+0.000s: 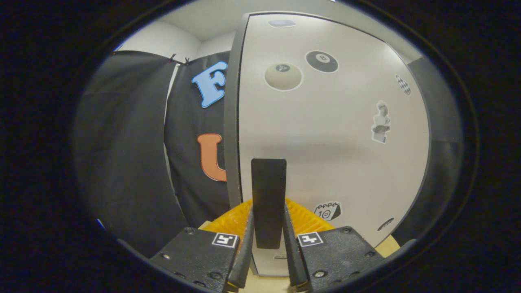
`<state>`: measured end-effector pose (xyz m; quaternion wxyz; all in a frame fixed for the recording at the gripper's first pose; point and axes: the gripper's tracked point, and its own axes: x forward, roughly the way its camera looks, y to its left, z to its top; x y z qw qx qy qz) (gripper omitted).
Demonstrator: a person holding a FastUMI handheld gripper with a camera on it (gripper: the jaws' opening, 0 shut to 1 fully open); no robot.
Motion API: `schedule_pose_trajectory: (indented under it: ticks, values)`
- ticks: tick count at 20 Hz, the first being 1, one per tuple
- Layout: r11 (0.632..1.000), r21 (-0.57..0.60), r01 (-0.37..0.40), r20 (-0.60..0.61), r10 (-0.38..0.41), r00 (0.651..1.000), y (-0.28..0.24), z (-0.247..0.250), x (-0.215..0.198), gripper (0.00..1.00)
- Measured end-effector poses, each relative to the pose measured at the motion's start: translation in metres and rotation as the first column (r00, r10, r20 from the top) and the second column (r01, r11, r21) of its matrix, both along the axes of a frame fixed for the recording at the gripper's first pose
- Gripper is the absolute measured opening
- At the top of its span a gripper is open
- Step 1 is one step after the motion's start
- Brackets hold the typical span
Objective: Open the shoe cabinet door, grab the shoes and put them into the shoe cabinet, then close the shoe cabinet door.
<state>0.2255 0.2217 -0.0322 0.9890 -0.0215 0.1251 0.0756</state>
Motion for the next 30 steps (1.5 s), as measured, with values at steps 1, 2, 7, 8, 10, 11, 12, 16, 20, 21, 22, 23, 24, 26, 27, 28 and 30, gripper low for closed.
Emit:
schedule_pose_trajectory:
  ticks: [1, 2, 7, 8, 10, 11, 12, 16, 20, 21, 22, 23, 24, 26, 27, 28, 30]
  values:
    - [1.000, 0.013, 0.013, -0.002, -0.013, 1.000, 0.000, -0.002, 0.000, 0.39]
    - [0.999, 0.040, 0.023, -0.006, -0.022, 1.000, 0.001, 0.000, -0.002, 0.35]
    - [0.999, 0.035, 0.022, 0.019, -0.022, 1.000, -0.003, 0.000, -0.006, 0.27]
    - [0.999, 0.033, 0.013, 0.014, -0.013, 1.000, -0.004, 0.001, -0.008, 0.27]
    - [0.999, 0.046, -0.014, -0.006, 0.015, 1.000, -0.005, 0.001, -0.015, 0.27]
    - [0.998, 0.047, -0.030, -0.014, 0.031, 0.999, -0.005, 0.002, -0.021, 0.27]
    - [0.998, 0.049, -0.047, -0.018, 0.048, 0.999, -0.006, 0.004, -0.026, 0.27]
    - [0.993, 0.058, -0.104, -0.024, 0.106, 0.994, -0.011, 0.005, -0.042, 0.27]
    - [0.987, 0.078, -0.138, -0.023, 0.140, 0.990, -0.015, 0.010, -0.059, 0.27]
    - [0.987, 0.069, -0.147, -0.019, 0.149, 0.989, -0.017, 0.010, -0.063, 0.27]
    - [0.986, 0.067, -0.155, -0.016, 0.156, 0.988, -0.018, 0.011, -0.064, 0.27]
    - [0.985, 0.064, -0.163, -0.017, 0.164, 0.986, -0.019, 0.011, -0.064, 0.27]
    - [0.983, 0.066, -0.172, -0.019, 0.173, 0.985, -0.021, 0.011, -0.068, 0.27]
    - [0.979, 0.069, -0.190, -0.026, 0.192, 0.981, -0.024, 0.012, -0.074, 0.27]
    - [0.978, 0.069, -0.199, -0.028, 0.201, 0.979, -0.025, 0.013, -0.076, 0.27]
    - [0.976, 0.070, -0.208, -0.032, 0.211, 0.977, -0.026, 0.014, -0.079, 0.27]
    - [0.972, 0.077, -0.222, -0.040, 0.226, 0.973, -0.029, 0.014, -0.084, 0.26]
